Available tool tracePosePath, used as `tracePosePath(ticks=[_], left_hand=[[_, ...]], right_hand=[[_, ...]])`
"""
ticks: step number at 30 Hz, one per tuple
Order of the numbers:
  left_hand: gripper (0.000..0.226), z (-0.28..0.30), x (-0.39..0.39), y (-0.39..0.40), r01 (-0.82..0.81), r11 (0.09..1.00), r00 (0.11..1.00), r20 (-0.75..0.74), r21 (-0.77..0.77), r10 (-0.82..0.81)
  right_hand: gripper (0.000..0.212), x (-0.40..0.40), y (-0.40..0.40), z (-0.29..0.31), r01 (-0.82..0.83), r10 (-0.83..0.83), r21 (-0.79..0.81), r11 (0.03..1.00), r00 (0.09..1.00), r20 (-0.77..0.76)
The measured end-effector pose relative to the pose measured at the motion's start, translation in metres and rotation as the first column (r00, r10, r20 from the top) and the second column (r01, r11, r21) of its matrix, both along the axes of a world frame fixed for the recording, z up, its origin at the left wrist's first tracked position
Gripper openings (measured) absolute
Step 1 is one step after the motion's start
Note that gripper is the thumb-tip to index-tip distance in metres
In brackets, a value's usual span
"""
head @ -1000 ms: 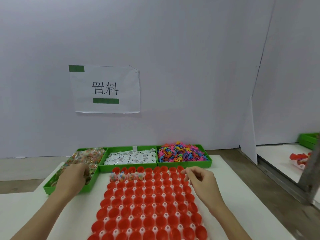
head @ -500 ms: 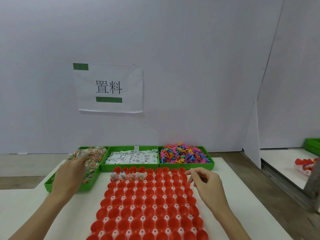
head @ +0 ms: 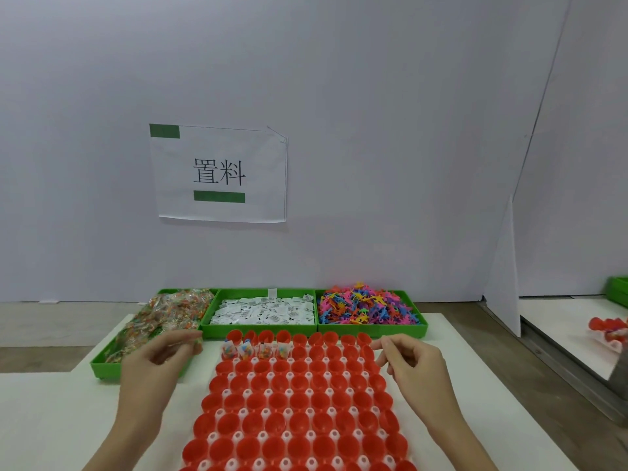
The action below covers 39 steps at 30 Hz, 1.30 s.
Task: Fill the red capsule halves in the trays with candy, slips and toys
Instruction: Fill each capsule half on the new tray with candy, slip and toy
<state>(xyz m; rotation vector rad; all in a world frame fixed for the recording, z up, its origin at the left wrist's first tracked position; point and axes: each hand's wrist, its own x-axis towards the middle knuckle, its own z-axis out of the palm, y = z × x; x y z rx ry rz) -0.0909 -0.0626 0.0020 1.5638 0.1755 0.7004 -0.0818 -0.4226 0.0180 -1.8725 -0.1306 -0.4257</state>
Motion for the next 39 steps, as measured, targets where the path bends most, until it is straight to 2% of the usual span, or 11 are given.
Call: tracePosePath(ticks=[5, 9, 16, 21, 25, 27, 31, 34, 36, 37, 39], left_hand=[[0.015, 0.008, -0.016, -0.026, 0.175, 0.984, 0.984, -0.040, -0.031, -0.176], [0.013, 0.008, -0.023, -0.032, 0.232, 0.972, 0.972, -0.035, 0.027, -0.231], [0.013, 0.007, -0.023, -0.028, 0.276, 0.960, 0.961, -0.019, 0.046, -0.275], [0.016, 0.006, -0.021, -0.024, 0.265, 0.962, 0.964, 0.001, 0.058, -0.266], [0.024, 0.003, -0.017, -0.022, 0.252, 0.965, 0.967, 0.015, 0.073, -0.254], [0.022, 0.002, -0.017, -0.023, 0.261, 0.962, 0.965, 0.017, 0.077, -0.263], [0.024, 0.000, -0.016, -0.026, 0.267, 0.960, 0.963, 0.015, 0.087, -0.269], [0.023, 0.001, -0.017, -0.026, 0.268, 0.960, 0.963, 0.003, 0.081, -0.269], [0.024, 0.002, -0.017, -0.025, 0.258, 0.963, 0.966, -0.004, 0.084, -0.258], [0.024, 0.002, -0.018, -0.025, 0.254, 0.964, 0.967, -0.007, 0.084, -0.254], [0.022, 0.004, -0.019, -0.025, 0.255, 0.964, 0.967, -0.014, 0.076, -0.254]], right_hand=[[0.023, -0.010, 0.006, 0.005, -0.040, 0.039, -0.042, 0.998, 0.999, -0.005], [0.016, -0.007, 0.026, 0.011, -0.109, 0.105, -0.262, 0.959, 0.994, -0.030], [0.016, 0.081, 0.083, 0.031, -0.176, 0.190, -0.659, 0.732, 0.980, -0.050], [0.020, 0.149, 0.105, 0.030, -0.162, 0.091, -0.748, 0.644, 0.987, -0.136], [0.040, 0.175, 0.118, 0.019, -0.207, -0.014, -0.826, 0.524, 0.968, -0.251], [0.040, 0.180, 0.124, 0.017, -0.199, -0.062, -0.862, 0.466, 0.965, -0.256], [0.053, 0.186, 0.136, 0.019, -0.203, -0.078, -0.911, 0.359, 0.966, -0.246], [0.045, 0.191, 0.139, 0.019, -0.201, -0.111, -0.899, 0.388, 0.959, -0.262], [0.024, 0.193, 0.138, 0.019, -0.224, -0.123, -0.874, 0.432, 0.945, -0.303], [0.021, 0.192, 0.136, 0.018, -0.235, -0.121, -0.854, 0.464, 0.939, -0.323], [0.030, 0.192, 0.130, 0.017, -0.226, -0.106, -0.826, 0.516, 0.940, -0.324]])
